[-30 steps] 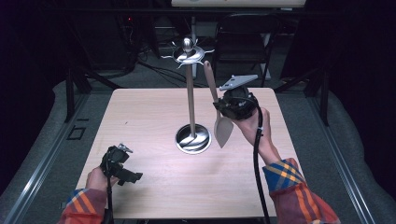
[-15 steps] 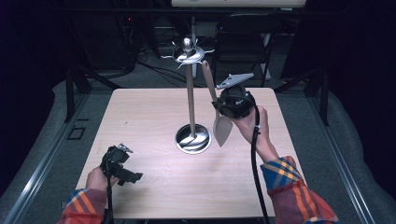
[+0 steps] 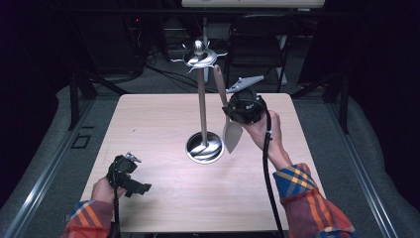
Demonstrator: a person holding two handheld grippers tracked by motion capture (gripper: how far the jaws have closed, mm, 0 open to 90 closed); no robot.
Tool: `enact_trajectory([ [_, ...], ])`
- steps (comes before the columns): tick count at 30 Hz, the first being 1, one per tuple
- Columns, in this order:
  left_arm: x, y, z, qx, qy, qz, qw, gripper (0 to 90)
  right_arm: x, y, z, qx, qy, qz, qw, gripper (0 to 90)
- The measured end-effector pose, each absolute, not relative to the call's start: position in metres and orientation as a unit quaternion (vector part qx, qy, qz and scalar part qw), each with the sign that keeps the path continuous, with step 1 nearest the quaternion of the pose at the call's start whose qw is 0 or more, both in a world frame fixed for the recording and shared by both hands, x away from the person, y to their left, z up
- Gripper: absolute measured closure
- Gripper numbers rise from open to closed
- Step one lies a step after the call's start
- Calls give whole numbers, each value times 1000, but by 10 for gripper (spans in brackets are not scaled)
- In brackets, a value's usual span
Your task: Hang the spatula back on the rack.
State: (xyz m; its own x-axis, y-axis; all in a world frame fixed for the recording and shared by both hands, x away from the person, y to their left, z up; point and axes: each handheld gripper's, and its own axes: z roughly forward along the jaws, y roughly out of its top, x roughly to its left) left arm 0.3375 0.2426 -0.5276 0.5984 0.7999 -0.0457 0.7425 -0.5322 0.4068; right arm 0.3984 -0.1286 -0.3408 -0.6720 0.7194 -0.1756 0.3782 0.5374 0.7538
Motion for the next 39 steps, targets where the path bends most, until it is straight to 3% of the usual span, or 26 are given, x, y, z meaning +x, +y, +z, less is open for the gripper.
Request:
enact_trajectory([
  [26,337,242,-528,873,441,71,195,0,402,-120,-344,331,839,361,236,775],
  [39,337,242,-528,874,440,71,194,0,400,-120,-343,320,842,368,230,719],
])
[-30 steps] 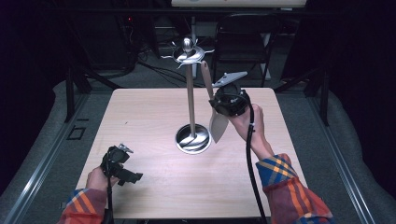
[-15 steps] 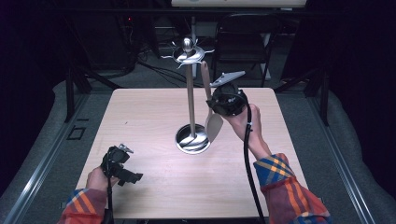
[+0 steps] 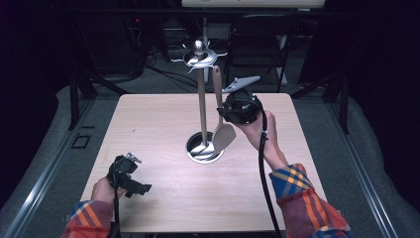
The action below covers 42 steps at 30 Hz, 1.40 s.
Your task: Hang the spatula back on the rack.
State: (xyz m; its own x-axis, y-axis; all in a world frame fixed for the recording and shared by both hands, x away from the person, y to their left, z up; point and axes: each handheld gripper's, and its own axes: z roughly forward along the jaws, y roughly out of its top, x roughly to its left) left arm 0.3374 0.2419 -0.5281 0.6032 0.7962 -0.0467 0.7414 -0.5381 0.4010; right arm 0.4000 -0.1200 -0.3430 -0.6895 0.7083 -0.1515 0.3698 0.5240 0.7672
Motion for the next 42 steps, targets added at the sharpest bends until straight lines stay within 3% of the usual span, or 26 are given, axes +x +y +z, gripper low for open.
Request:
enact_trajectory([
  [10,337,241,-528,875,439,69,192,0,395,-128,-342,322,842,374,219,641],
  [13,337,241,-528,875,439,69,192,0,394,-134,-343,325,840,378,213,576],
  [19,337,241,-528,875,440,69,192,0,390,-146,-349,337,838,371,214,316],
  [23,337,241,-528,875,440,69,192,0,385,-156,-355,340,845,356,208,234],
  [31,337,241,-528,875,440,70,192,0,376,-171,-366,343,853,340,199,151],
  [42,337,241,-528,875,440,69,192,0,353,-197,-399,350,868,305,176,121],
])
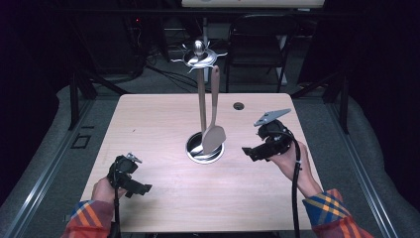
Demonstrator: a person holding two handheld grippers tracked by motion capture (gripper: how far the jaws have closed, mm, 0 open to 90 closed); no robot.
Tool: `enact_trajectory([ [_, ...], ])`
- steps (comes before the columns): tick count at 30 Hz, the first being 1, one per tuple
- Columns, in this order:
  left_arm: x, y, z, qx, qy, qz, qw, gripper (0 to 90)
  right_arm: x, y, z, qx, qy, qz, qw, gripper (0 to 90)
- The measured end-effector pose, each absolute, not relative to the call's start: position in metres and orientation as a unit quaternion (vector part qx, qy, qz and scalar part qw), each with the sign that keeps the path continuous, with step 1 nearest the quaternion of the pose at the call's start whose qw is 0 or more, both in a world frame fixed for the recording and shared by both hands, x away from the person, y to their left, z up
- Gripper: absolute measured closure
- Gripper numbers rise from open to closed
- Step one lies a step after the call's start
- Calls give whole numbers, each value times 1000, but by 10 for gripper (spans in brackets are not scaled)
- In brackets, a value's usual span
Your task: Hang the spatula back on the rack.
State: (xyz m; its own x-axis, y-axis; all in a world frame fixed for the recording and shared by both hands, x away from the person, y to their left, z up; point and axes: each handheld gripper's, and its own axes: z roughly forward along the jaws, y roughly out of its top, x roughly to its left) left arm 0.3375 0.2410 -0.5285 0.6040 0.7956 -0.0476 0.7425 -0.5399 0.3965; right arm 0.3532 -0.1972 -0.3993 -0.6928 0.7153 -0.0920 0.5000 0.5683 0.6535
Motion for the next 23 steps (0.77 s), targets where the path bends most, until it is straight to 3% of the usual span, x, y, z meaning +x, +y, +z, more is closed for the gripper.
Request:
enact_trajectory([
  [7,338,241,-529,875,439,69,192,0,337,-206,-422,344,875,287,182,136],
  [23,338,239,-528,877,436,71,189,0,301,-225,-485,335,896,251,149,112],
])
